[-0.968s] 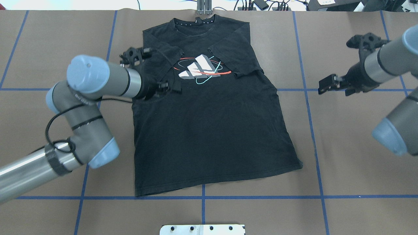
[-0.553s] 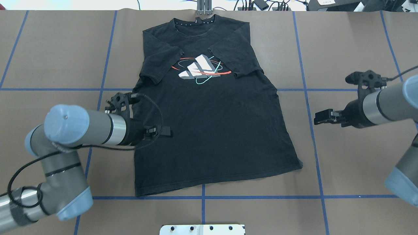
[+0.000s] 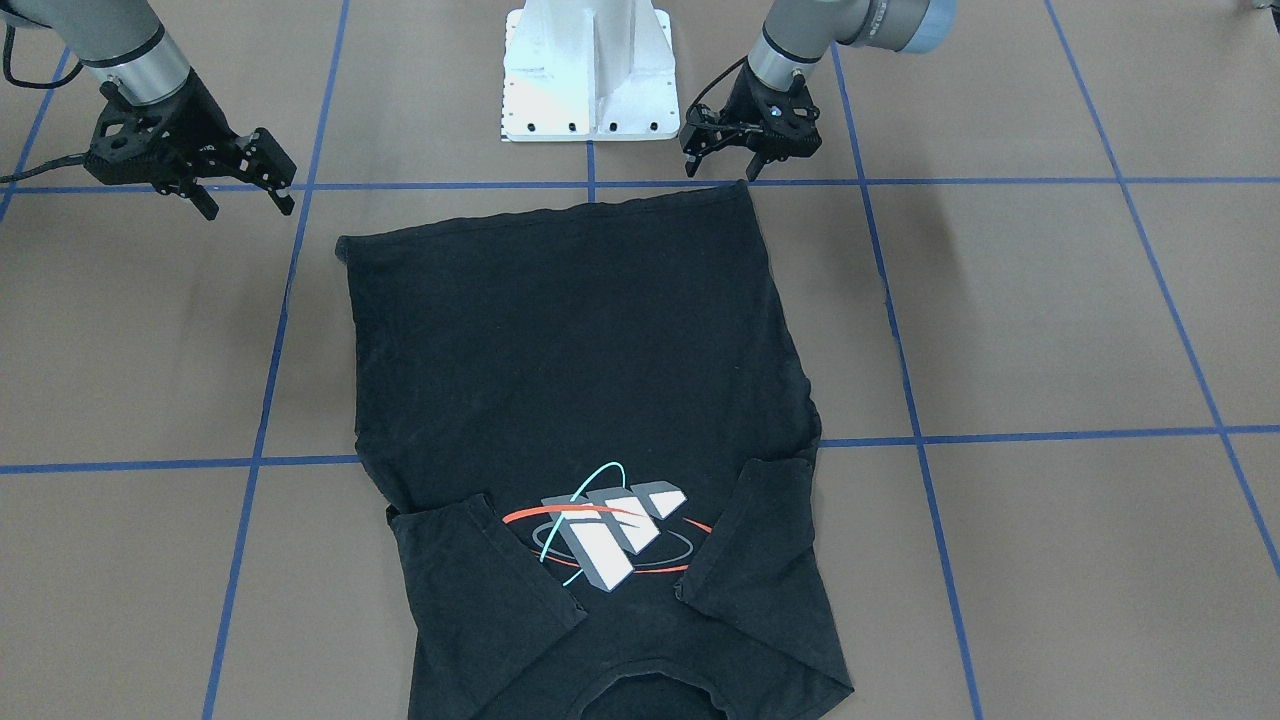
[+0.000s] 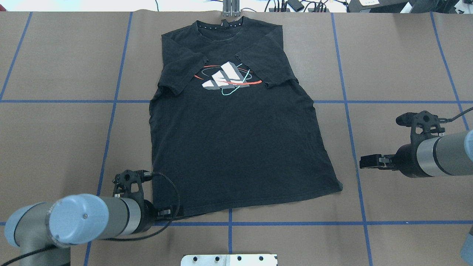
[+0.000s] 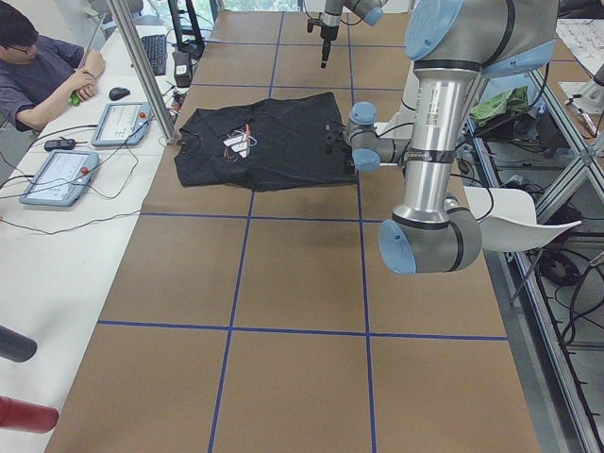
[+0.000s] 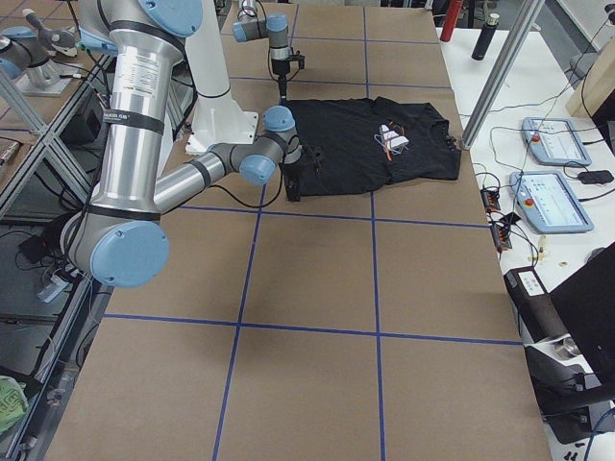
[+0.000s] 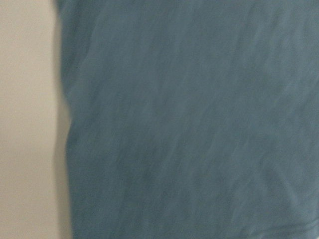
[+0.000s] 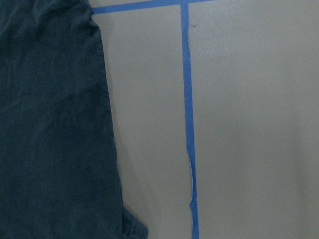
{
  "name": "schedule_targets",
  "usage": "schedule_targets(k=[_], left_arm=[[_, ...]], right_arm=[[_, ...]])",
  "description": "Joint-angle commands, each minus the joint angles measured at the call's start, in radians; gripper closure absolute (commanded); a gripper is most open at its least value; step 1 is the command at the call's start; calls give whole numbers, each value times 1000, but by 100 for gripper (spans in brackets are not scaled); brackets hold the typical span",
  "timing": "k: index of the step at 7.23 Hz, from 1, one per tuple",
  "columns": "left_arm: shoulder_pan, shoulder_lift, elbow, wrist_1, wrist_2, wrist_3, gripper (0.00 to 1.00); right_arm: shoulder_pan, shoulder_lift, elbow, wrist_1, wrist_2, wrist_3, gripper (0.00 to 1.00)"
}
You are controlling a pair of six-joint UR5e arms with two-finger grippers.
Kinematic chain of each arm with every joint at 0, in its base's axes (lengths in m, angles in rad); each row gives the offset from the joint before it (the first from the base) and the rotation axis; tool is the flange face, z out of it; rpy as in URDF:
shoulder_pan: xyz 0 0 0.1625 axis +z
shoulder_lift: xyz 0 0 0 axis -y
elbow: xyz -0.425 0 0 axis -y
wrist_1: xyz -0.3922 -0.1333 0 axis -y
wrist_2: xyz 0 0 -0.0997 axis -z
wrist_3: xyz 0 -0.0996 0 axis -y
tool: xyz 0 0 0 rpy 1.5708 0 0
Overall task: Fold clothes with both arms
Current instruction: 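Move both grippers down to the shirt's hem corners nearest the robot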
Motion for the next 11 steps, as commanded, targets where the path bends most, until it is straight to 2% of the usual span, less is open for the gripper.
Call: schedule_targets(k=[1, 3, 4, 5, 6, 10, 11], left_arm=[[37, 4, 10, 36, 27, -19, 0], [34, 3, 15, 37, 29, -19, 2], [23, 4, 15, 37, 29, -17, 11], [19, 4, 17, 39, 30, -14, 32], [14, 4, 23, 37, 30, -14, 40], [5, 6, 37, 39, 30, -8, 41], [5, 6, 37, 40, 30, -8, 59]], right_arm=[[-4, -3, 2, 0, -2, 1, 1], [-4, -3, 2, 0, -2, 1, 1], [-4, -1, 2, 0, -2, 1, 1], [-4, -1, 2, 0, -2, 1, 1], [-4, -1, 2, 0, -2, 1, 1], [-5, 0, 2, 0, -2, 1, 1], [-4, 0, 2, 0, -2, 1, 1]])
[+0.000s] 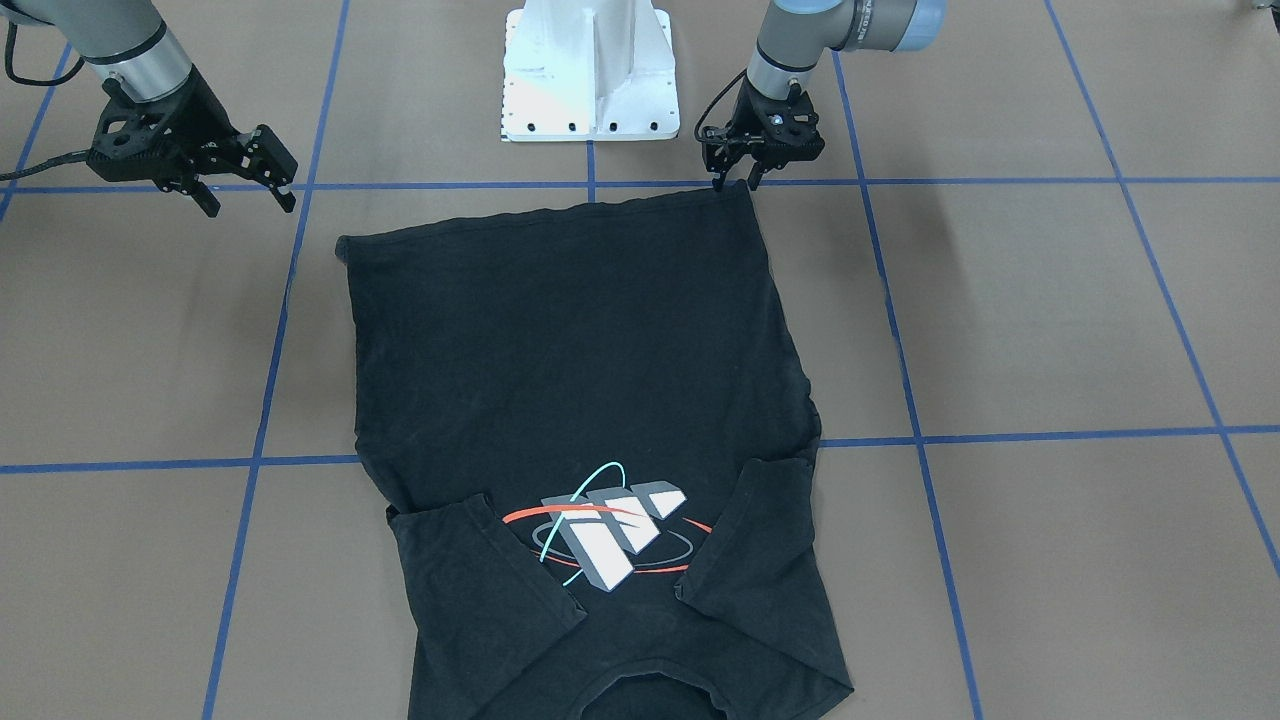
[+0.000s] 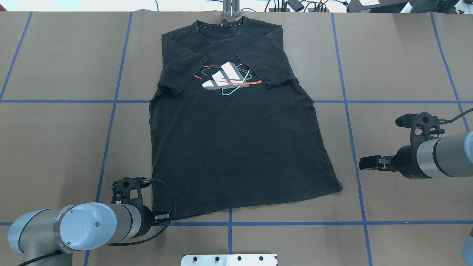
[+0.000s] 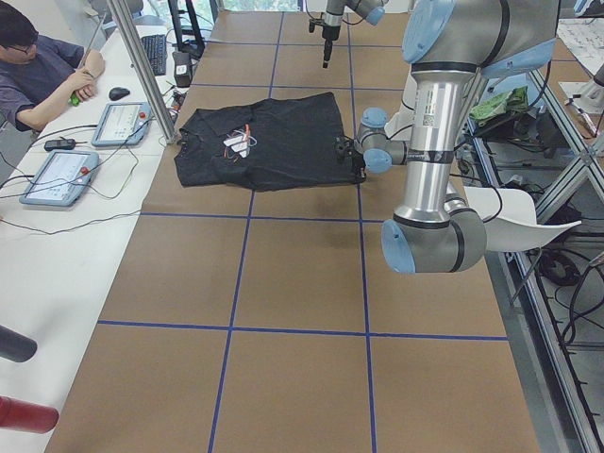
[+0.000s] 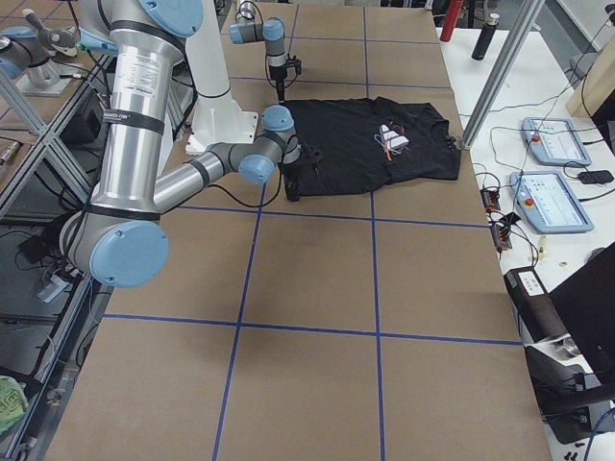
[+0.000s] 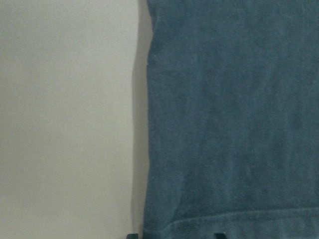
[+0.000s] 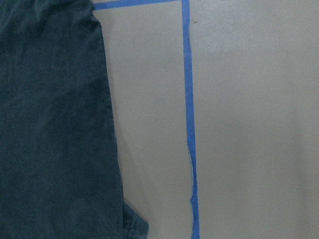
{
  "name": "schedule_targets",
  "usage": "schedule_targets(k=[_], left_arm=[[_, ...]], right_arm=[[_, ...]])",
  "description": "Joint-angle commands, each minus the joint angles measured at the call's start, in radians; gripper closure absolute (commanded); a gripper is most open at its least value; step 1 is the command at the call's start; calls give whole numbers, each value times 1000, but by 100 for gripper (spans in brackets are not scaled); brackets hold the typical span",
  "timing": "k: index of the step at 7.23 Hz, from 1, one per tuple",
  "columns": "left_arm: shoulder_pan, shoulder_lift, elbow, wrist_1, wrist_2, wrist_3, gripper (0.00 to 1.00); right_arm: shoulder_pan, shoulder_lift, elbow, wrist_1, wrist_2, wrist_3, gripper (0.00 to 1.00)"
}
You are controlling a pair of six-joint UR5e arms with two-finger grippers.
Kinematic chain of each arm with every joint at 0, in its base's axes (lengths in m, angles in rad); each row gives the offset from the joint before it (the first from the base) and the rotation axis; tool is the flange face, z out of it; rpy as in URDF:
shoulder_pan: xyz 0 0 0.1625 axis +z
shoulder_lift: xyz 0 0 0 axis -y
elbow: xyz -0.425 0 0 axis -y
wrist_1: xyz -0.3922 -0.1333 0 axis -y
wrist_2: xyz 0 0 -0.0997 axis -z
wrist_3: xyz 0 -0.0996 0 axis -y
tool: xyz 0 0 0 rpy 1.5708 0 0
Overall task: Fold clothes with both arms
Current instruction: 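Grasp the hem corners with the left and right grippers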
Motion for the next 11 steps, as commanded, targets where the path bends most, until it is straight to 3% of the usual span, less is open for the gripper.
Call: schedule_targets(k=[1, 2, 6, 8, 11], left_arm=[[-3, 0, 0, 1, 0, 1, 82], [-6, 8, -2, 3, 0, 1, 100], [-17, 13, -20, 7, -2, 1, 100], [-17, 14, -31, 7, 0, 1, 100], [-17, 14, -45, 7, -2, 1, 100]], right_arm=[[1, 1, 0, 0, 0, 0, 1], [1, -1, 0, 0, 0, 0, 1], [-57, 8, -38, 21, -64, 3, 1], [-89, 72, -127, 80, -118, 3, 1], [-135, 135, -168, 80, -152, 5, 7]])
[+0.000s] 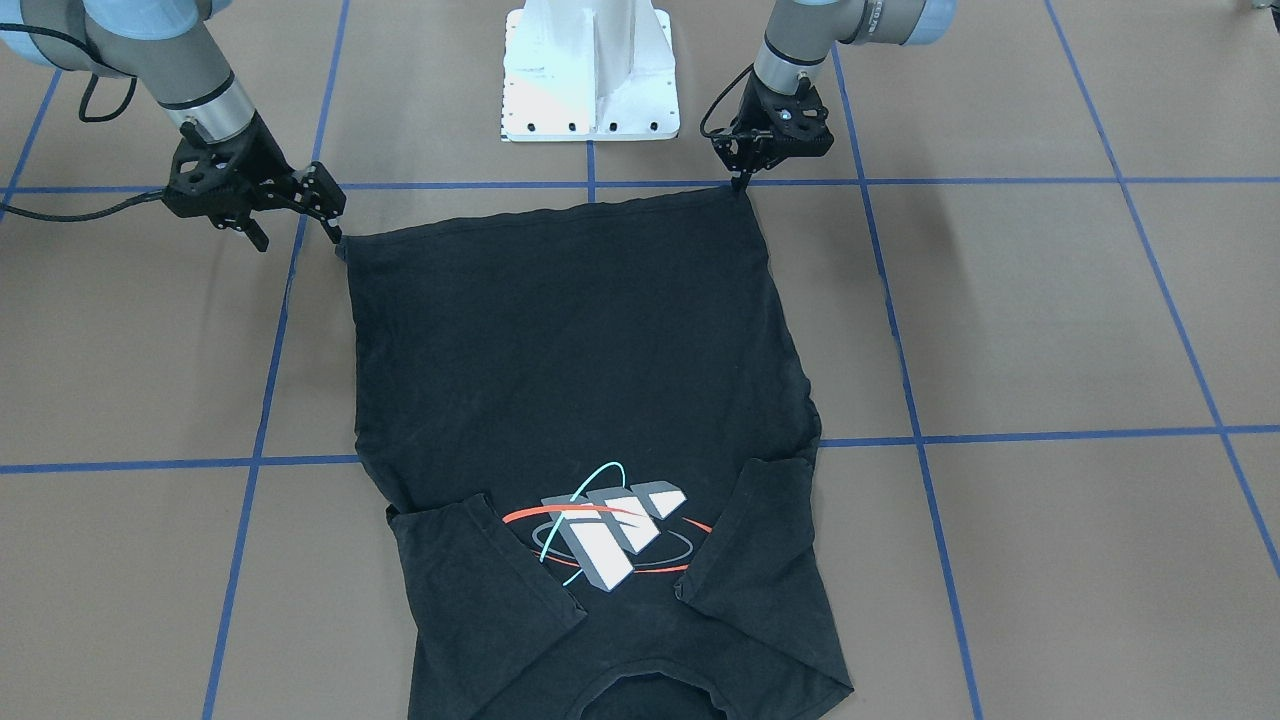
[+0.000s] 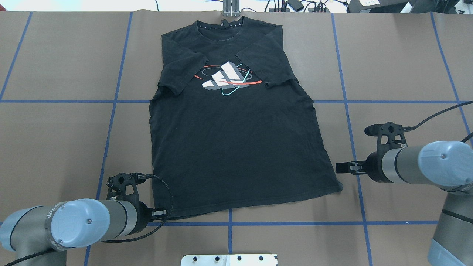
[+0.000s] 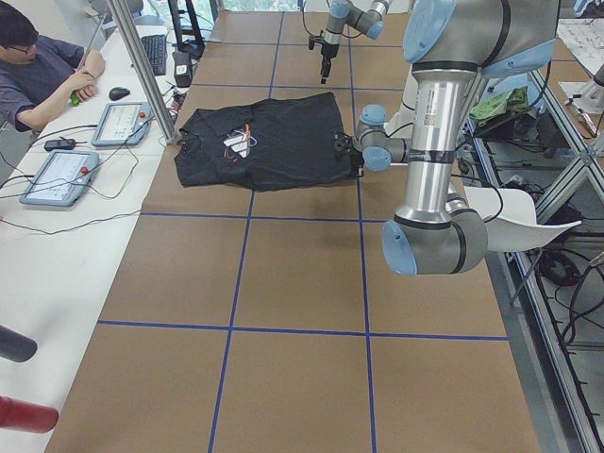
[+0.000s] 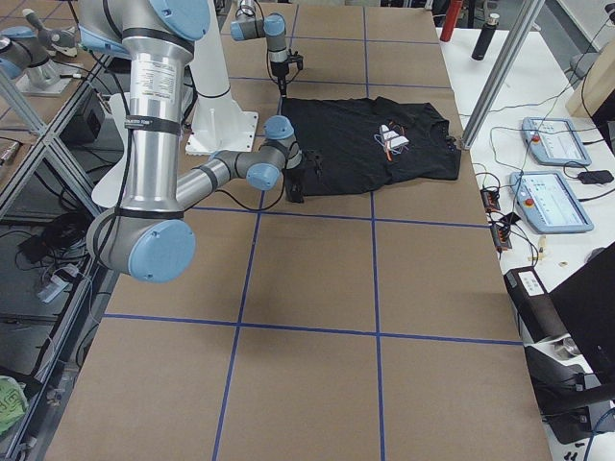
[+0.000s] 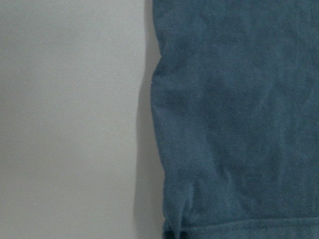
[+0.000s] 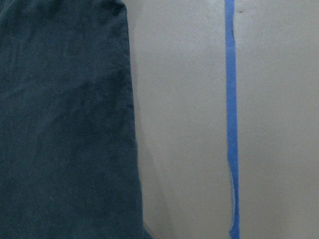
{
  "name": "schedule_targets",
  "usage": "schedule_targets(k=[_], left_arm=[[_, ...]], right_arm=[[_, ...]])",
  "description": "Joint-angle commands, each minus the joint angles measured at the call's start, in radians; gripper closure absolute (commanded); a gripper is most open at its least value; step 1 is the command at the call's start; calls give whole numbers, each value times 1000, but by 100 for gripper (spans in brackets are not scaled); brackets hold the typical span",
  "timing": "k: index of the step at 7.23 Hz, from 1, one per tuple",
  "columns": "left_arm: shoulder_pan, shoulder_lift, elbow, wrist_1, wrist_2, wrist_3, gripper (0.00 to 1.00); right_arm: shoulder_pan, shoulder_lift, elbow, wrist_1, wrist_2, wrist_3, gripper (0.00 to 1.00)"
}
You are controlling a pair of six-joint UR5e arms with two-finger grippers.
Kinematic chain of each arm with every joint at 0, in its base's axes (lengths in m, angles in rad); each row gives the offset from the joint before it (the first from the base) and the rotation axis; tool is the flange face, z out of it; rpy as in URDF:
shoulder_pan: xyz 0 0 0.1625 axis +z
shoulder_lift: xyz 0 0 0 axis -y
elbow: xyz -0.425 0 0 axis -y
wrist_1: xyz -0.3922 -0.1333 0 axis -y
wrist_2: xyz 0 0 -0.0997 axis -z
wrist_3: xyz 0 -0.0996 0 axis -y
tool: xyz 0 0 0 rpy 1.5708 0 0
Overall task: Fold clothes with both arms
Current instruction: 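Grasp the hem corners with the left and right grippers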
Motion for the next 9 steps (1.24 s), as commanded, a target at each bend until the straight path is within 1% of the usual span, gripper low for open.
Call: schedule_targets(k=[1, 2, 4, 5, 8, 9], left_arm=[[0, 1, -10, 0, 0, 0, 100], [0, 1, -12, 0, -1, 0, 100], [0, 1, -10, 0, 0, 0, 100], [0, 1, -12, 0, 0, 0, 100], [0, 4, -12, 0, 0, 0, 100], [0, 4, -13, 0, -1, 0, 100]], right_arm=[[-38, 31, -29, 1, -36, -1, 11], [-45, 27, -29, 1, -37, -7, 16], [-83, 16, -28, 3, -51, -24, 18], [-97, 16, -28, 1, -63, -24, 23], [-114, 16, -31, 1, -65, -24, 48], [-122, 21, -40, 1, -66, -24, 50]])
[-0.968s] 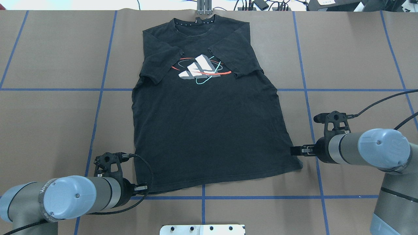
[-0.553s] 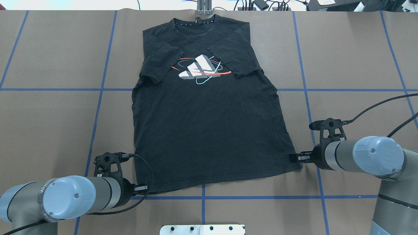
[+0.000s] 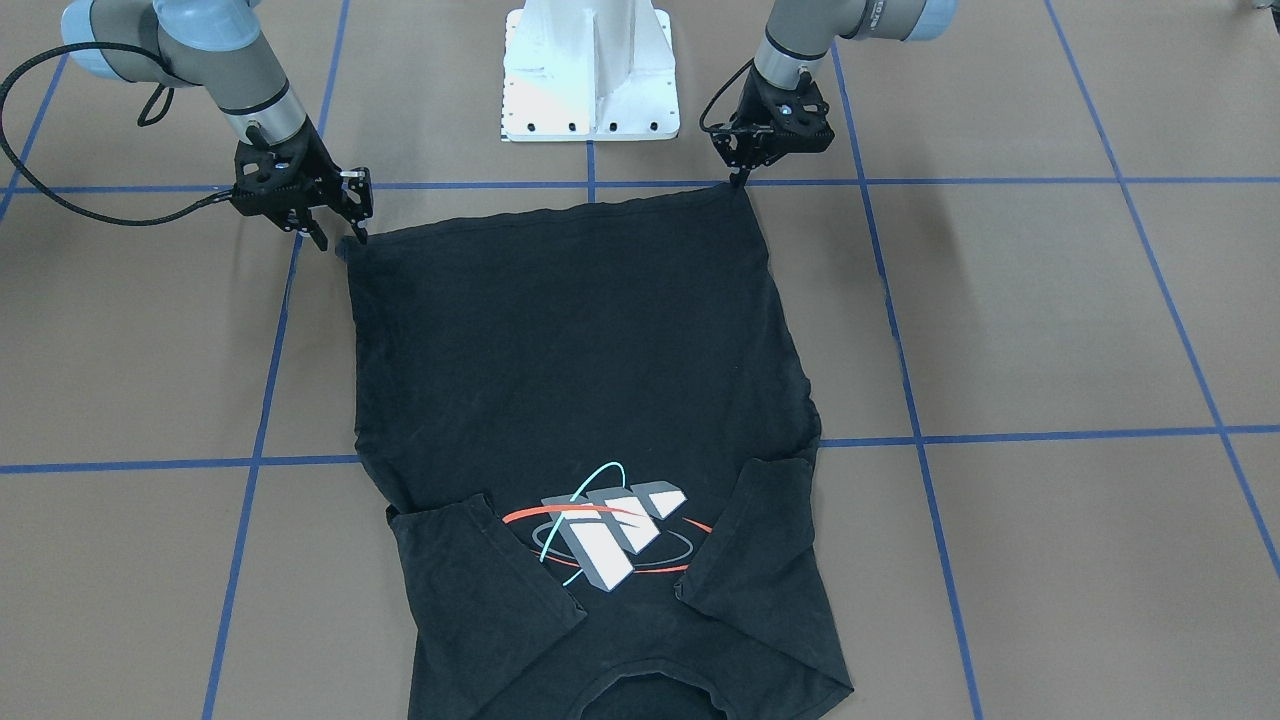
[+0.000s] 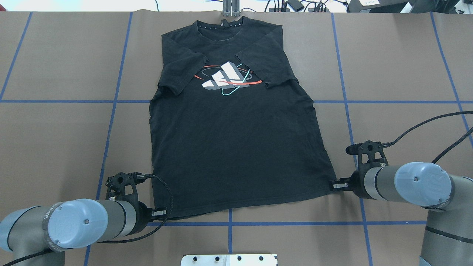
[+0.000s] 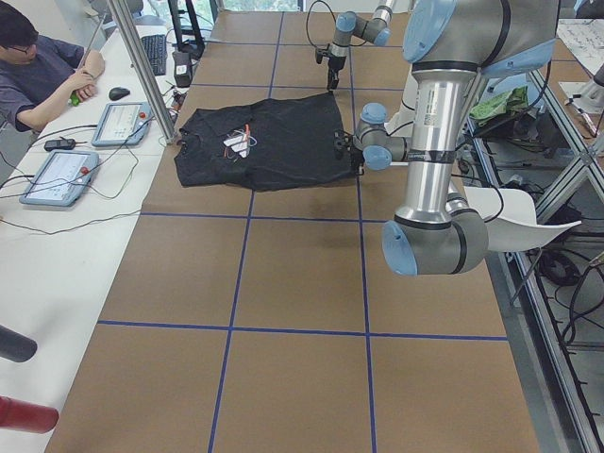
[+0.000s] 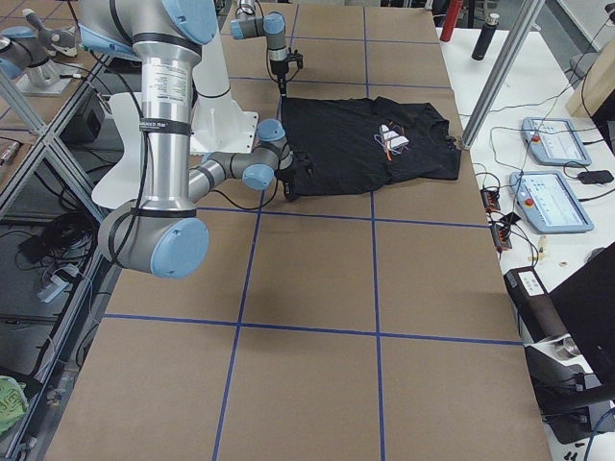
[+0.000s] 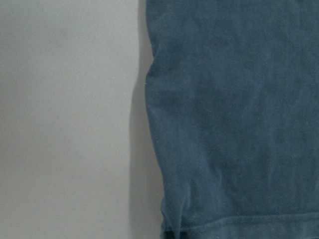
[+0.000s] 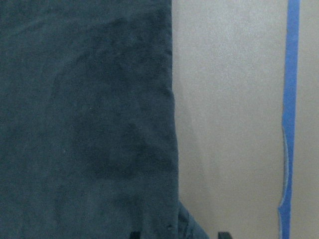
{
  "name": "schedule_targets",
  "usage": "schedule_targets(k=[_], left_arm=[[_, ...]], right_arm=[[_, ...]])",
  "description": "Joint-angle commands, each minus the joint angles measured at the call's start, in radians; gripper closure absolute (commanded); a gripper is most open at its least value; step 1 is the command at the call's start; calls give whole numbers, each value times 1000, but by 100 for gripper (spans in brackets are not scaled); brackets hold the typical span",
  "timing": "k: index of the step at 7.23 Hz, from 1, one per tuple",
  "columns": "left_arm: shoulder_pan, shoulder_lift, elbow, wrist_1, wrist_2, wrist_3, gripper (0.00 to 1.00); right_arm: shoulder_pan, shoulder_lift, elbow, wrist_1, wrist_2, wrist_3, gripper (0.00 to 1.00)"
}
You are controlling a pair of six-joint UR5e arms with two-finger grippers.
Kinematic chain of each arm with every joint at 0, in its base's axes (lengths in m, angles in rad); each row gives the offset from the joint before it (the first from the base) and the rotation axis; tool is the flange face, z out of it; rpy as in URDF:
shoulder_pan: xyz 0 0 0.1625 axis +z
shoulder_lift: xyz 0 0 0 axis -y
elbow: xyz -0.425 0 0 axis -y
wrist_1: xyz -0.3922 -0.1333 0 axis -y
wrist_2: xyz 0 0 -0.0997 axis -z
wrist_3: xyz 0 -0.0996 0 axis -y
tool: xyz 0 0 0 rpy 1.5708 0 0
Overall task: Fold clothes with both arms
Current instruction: 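Grasp the hem corners with the left and right grippers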
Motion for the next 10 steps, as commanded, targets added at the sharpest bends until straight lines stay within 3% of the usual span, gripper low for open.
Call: schedule_targets(k=[1, 3, 4, 5, 6, 10], left_arm=[[-2, 0, -1, 0, -1, 0, 100], [0, 0, -1, 0, 1, 0, 100], [-2, 0, -1, 0, -1, 0, 100], [-2, 5, -3, 0, 1, 0, 100], [-2, 5, -3, 0, -1, 0, 100], [-3, 40, -76, 0, -11, 18, 100]], right_arm=[[-11, 5, -12, 0, -1, -11, 51], [-11, 3, -15, 0, -1, -20, 53], [-9, 3, -15, 0, -1, -34, 64], [-9, 2, -15, 0, -1, -41, 86], [-9, 0, -14, 0, -1, -43, 100], [0, -46, 41, -2, 32, -43, 100]])
